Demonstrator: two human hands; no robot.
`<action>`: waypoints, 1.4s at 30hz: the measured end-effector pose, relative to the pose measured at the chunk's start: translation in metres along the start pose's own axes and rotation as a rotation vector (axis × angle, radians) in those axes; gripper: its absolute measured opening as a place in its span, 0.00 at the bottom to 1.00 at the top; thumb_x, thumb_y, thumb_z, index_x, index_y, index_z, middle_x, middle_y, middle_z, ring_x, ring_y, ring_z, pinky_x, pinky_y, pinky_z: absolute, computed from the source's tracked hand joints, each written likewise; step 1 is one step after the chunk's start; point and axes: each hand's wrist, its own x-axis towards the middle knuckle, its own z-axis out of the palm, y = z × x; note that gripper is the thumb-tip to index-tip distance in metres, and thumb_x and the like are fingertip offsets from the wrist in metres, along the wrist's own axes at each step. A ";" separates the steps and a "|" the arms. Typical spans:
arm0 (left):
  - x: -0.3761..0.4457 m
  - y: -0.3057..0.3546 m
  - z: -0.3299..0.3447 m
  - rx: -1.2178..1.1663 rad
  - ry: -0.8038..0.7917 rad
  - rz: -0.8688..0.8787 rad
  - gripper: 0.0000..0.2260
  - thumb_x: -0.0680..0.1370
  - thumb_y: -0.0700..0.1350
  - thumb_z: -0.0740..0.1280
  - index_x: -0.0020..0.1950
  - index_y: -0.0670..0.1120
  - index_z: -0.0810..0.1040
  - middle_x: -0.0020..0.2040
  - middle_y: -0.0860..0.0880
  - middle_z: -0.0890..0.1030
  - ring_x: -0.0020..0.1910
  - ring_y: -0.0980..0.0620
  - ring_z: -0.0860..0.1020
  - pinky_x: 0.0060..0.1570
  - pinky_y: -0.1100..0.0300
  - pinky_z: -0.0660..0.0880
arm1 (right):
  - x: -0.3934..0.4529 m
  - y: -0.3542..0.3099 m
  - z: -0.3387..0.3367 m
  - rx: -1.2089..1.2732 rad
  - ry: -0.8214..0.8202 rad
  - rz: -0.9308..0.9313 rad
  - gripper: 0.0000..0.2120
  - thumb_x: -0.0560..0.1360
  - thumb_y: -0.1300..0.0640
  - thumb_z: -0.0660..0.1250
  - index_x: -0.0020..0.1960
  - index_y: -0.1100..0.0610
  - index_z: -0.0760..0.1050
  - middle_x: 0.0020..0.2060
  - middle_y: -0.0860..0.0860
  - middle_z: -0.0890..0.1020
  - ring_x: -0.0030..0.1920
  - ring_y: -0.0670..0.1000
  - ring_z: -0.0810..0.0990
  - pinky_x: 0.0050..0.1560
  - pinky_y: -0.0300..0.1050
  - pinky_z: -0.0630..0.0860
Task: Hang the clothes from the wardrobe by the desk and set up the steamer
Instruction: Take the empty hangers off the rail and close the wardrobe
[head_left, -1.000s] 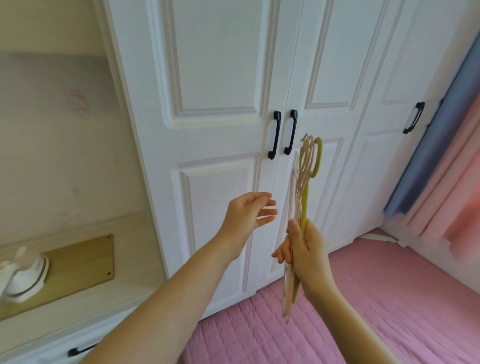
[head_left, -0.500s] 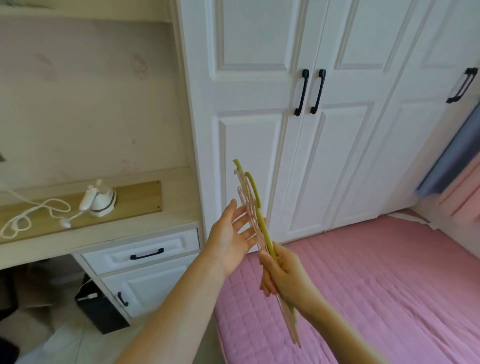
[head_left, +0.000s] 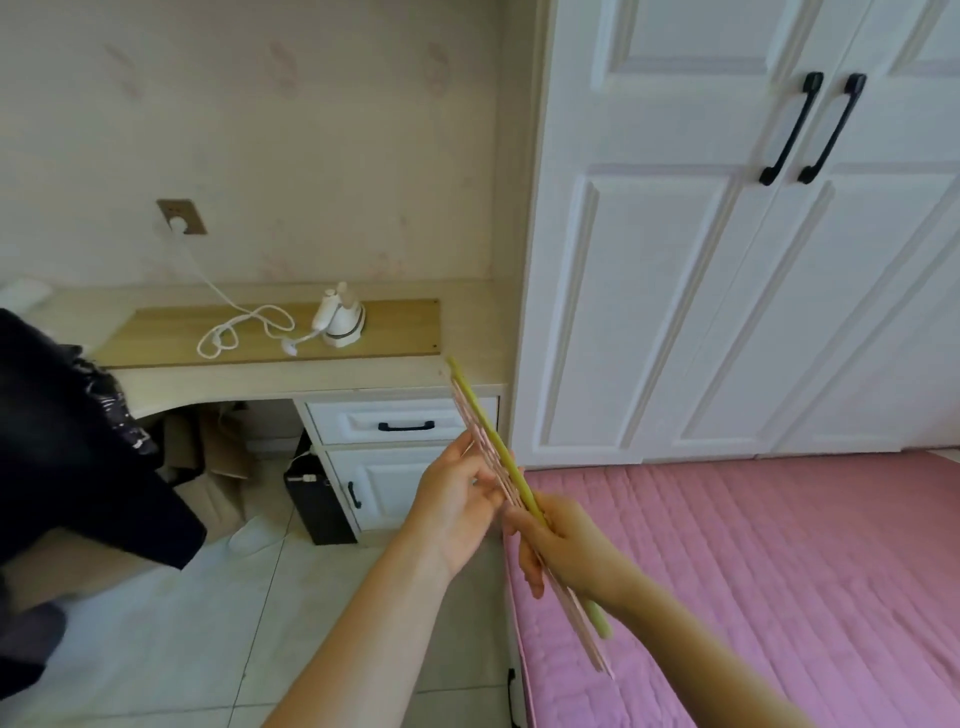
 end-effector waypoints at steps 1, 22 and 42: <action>0.000 0.003 -0.010 0.033 0.035 0.014 0.21 0.74 0.26 0.54 0.61 0.40 0.76 0.48 0.41 0.75 0.49 0.42 0.73 0.53 0.49 0.74 | 0.005 0.000 0.006 -0.010 -0.035 0.013 0.14 0.82 0.55 0.57 0.46 0.64 0.72 0.25 0.60 0.77 0.24 0.53 0.75 0.31 0.45 0.75; 0.075 0.126 -0.155 0.127 0.375 0.096 0.20 0.73 0.33 0.71 0.63 0.46 0.76 0.50 0.46 0.83 0.49 0.50 0.80 0.53 0.55 0.76 | 0.183 -0.033 0.118 -0.090 -0.359 0.186 0.13 0.82 0.53 0.56 0.40 0.56 0.68 0.26 0.51 0.76 0.28 0.52 0.72 0.33 0.40 0.74; 0.215 0.205 -0.153 0.160 0.371 0.150 0.18 0.75 0.38 0.71 0.62 0.45 0.69 0.46 0.42 0.84 0.41 0.45 0.84 0.43 0.54 0.79 | 0.329 -0.059 0.087 0.106 -0.431 0.290 0.09 0.82 0.57 0.54 0.45 0.58 0.67 0.29 0.47 0.66 0.29 0.44 0.66 0.34 0.36 0.70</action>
